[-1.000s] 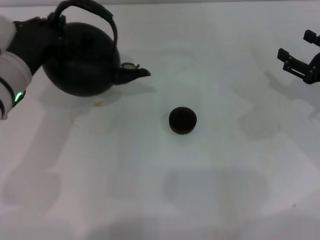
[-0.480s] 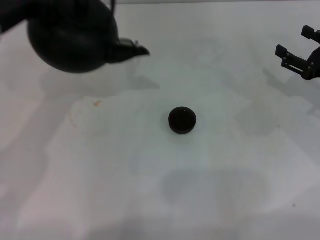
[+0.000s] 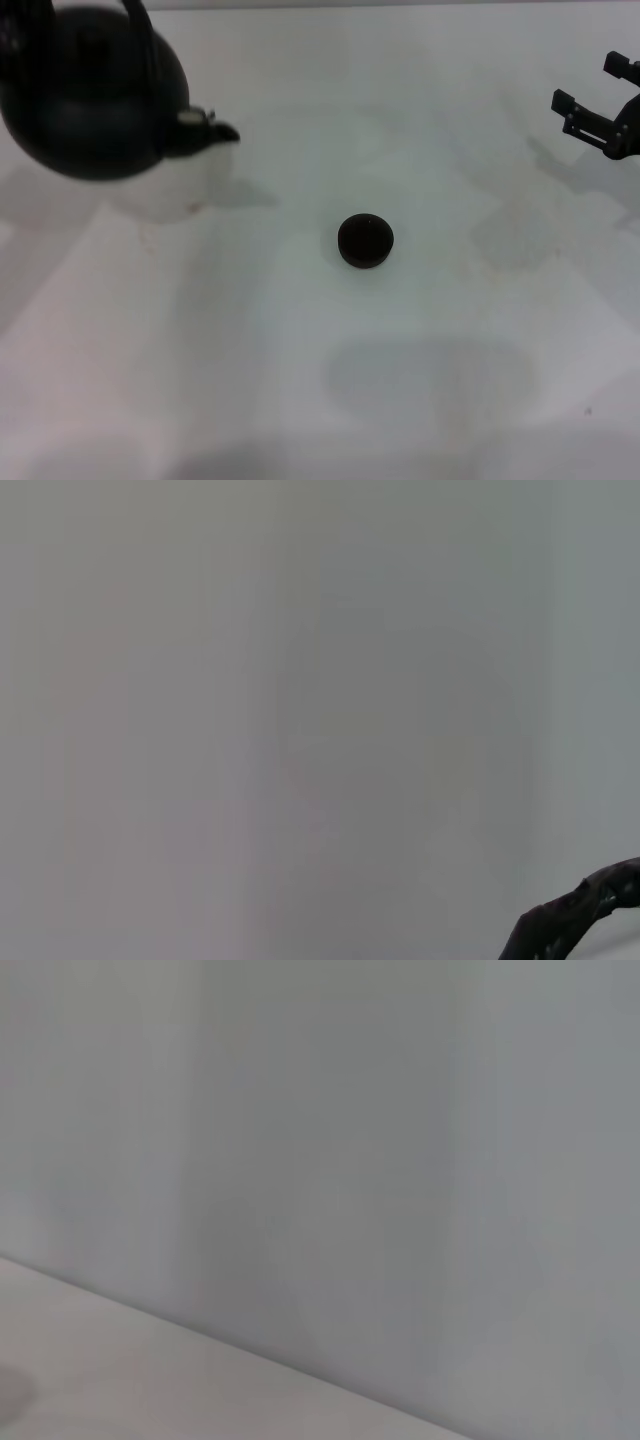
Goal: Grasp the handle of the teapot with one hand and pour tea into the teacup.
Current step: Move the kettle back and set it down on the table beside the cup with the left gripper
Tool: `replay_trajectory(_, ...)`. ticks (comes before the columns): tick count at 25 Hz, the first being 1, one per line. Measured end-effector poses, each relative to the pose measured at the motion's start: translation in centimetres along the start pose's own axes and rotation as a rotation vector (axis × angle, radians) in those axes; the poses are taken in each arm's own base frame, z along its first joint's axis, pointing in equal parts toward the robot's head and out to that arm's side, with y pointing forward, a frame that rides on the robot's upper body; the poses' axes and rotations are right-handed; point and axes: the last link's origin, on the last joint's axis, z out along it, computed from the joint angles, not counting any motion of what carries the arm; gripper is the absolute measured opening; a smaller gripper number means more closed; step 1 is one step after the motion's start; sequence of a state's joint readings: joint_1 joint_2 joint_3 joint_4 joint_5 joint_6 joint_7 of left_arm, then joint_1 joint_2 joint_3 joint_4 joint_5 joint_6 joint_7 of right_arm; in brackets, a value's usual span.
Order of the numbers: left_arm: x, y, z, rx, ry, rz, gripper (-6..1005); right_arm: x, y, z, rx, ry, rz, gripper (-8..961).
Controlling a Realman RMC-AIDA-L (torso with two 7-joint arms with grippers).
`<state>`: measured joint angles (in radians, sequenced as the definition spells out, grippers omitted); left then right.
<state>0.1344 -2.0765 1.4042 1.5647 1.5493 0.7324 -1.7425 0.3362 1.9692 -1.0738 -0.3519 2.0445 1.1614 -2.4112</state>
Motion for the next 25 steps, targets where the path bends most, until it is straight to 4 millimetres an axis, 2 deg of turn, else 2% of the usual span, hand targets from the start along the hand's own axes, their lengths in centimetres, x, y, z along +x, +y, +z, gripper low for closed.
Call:
replay_trajectory(3,-2.1,0.0,0.0,-0.036,0.013,-0.025,116,0.1,0.0,0.0,-0.003,0.004,-0.002,860)
replay_trajectory(9,-5.9,-0.8,-2.2,-0.047,0.148,-0.064,116,0.1,0.3,0.2,-0.017,0.010,-0.004,860)
replay_trajectory(13,-8.1,-1.2,-3.2,-0.054,0.173,-0.076,117,0.1,0.3,0.2,-0.021,0.012,0.003,860)
replay_trajectory(18,-10.5,-1.1,-3.1,-0.049,0.173,-0.100,117,0.0,0.5,0.3,-0.031,0.010,0.003,860)
replay_trajectory(25,-12.0,-1.0,-2.1,-0.052,0.150,-0.114,116,-0.1,0.8,0.6,-0.055,0.013,-0.006,860)
